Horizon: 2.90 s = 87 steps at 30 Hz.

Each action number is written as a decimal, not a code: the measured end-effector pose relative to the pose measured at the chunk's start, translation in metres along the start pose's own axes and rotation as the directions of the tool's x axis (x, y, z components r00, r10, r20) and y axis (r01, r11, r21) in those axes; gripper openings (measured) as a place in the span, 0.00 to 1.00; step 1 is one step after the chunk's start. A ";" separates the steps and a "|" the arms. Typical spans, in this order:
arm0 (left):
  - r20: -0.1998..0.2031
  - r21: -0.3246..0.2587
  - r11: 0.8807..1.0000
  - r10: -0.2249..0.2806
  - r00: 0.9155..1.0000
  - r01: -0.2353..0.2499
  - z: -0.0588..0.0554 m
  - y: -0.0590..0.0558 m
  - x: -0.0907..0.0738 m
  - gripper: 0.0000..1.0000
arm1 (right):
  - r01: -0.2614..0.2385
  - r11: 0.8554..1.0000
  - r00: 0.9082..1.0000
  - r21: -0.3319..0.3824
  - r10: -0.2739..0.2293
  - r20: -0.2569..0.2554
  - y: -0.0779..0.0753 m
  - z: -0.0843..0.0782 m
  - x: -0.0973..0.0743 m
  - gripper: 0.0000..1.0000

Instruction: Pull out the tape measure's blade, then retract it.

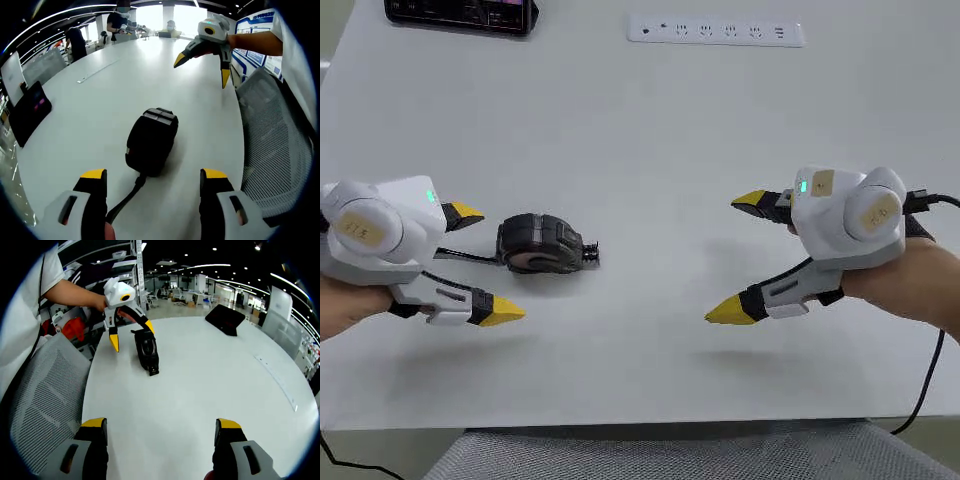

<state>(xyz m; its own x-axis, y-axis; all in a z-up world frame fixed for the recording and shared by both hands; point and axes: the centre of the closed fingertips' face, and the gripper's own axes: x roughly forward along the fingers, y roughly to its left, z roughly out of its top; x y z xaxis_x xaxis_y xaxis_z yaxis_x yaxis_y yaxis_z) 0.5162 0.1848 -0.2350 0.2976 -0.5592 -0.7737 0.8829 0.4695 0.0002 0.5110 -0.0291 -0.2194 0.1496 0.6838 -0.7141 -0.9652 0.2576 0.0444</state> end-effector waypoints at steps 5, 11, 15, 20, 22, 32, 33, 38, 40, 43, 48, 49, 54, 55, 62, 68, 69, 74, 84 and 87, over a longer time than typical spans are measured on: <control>-0.012 0.018 1.000 -0.008 1.000 0.008 0.002 0.004 0.003 0.63 | -0.010 1.000 1.000 -0.005 0.010 -0.001 0.001 0.003 0.003 0.87; -0.027 0.031 0.999 -0.009 1.000 0.010 0.003 0.008 0.007 0.57 | -0.019 1.000 1.000 -0.009 0.019 -0.001 0.002 0.005 0.007 0.86; -0.045 0.046 0.999 -0.012 0.999 0.014 0.002 0.010 0.010 0.51 | -0.023 1.000 1.000 -0.010 0.023 0.001 0.002 0.007 0.009 0.86; -0.061 0.064 0.998 -0.017 0.998 0.021 0.000 0.010 0.013 0.45 | -0.026 1.000 1.000 -0.012 0.026 0.004 0.002 0.010 0.012 0.86; -0.065 0.069 0.997 -0.015 0.998 0.020 0.000 0.010 0.015 0.44 | -0.028 1.000 1.000 -0.013 0.028 0.004 0.003 0.011 0.013 0.86; -0.077 0.080 0.996 -0.034 0.996 0.040 0.003 0.007 0.020 0.36 | -0.038 0.999 0.999 -0.015 0.038 0.007 0.004 0.014 0.019 0.85; -0.079 0.082 0.996 -0.037 0.996 0.043 0.004 0.007 0.020 0.35 | -0.039 0.999 0.999 -0.014 0.039 0.007 0.004 0.014 0.019 0.85; -0.089 0.102 0.993 -0.042 0.995 0.051 0.006 0.005 0.022 0.32 | -0.044 0.999 0.999 -0.016 0.044 0.009 0.005 0.015 0.021 0.85; -0.091 0.102 0.993 -0.044 0.995 0.053 0.007 0.005 0.022 0.32 | -0.045 0.999 0.999 -0.015 0.045 0.010 0.005 0.016 0.022 0.84; -0.092 0.106 0.993 -0.043 0.995 0.053 0.009 0.006 0.023 0.30 | -0.046 0.999 0.999 -0.015 0.046 0.012 0.006 0.017 0.023 0.84; -0.105 0.127 0.990 -0.041 0.994 0.054 0.008 0.007 0.024 0.29 | -0.054 0.998 0.998 -0.016 0.054 0.021 0.008 0.019 0.025 0.83; -0.108 0.127 0.990 -0.042 0.993 0.056 0.008 0.007 0.025 0.29 | -0.054 0.998 0.998 -0.017 0.054 0.025 0.008 0.020 0.025 0.82; -0.107 0.131 0.990 -0.034 0.994 0.048 0.008 0.007 0.024 0.28 | -0.053 0.999 0.998 -0.009 0.053 0.035 0.008 0.023 0.027 0.79; -0.106 0.133 0.990 -0.034 0.994 0.048 0.008 0.007 0.024 0.28 | -0.055 0.998 0.998 -0.007 0.055 0.036 0.008 0.024 0.027 0.78; -0.107 0.124 0.991 -0.033 0.994 0.046 0.007 0.007 0.024 0.28 | -0.065 0.998 0.997 -0.007 0.065 0.046 0.010 0.027 0.033 0.75; -0.114 0.123 0.991 -0.030 0.993 0.044 0.007 0.006 0.024 0.28 | -0.079 0.997 0.995 -0.012 0.080 0.058 0.013 0.034 0.042 0.73; -0.116 0.122 0.992 -0.027 0.993 0.041 0.007 0.006 0.024 0.28 | -0.081 0.997 0.995 -0.015 0.082 0.061 0.013 0.035 0.043 0.72; -0.122 0.121 0.992 -0.028 0.992 0.042 0.007 0.007 0.024 0.27 | -0.087 0.996 0.994 -0.023 0.089 0.070 0.012 0.041 0.052 0.69; -0.128 0.111 0.992 -0.038 0.991 0.052 0.007 0.007 0.025 0.27 | -0.104 0.994 0.989 -0.024 0.106 0.105 0.008 0.046 0.071 0.58; -0.127 0.109 0.993 -0.040 0.991 0.054 0.006 0.007 0.025 0.27 | -0.110 0.993 0.988 -0.035 0.113 0.101 0.009 0.048 0.077 0.56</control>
<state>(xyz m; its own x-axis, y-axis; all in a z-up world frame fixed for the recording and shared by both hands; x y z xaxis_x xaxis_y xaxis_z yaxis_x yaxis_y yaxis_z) 0.5321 0.1699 -0.2503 0.2131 -0.4861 -0.8475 0.9322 0.3609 0.0274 0.5237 0.0585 -0.2400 0.0606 0.7739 -0.6304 -0.9828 0.1567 0.0979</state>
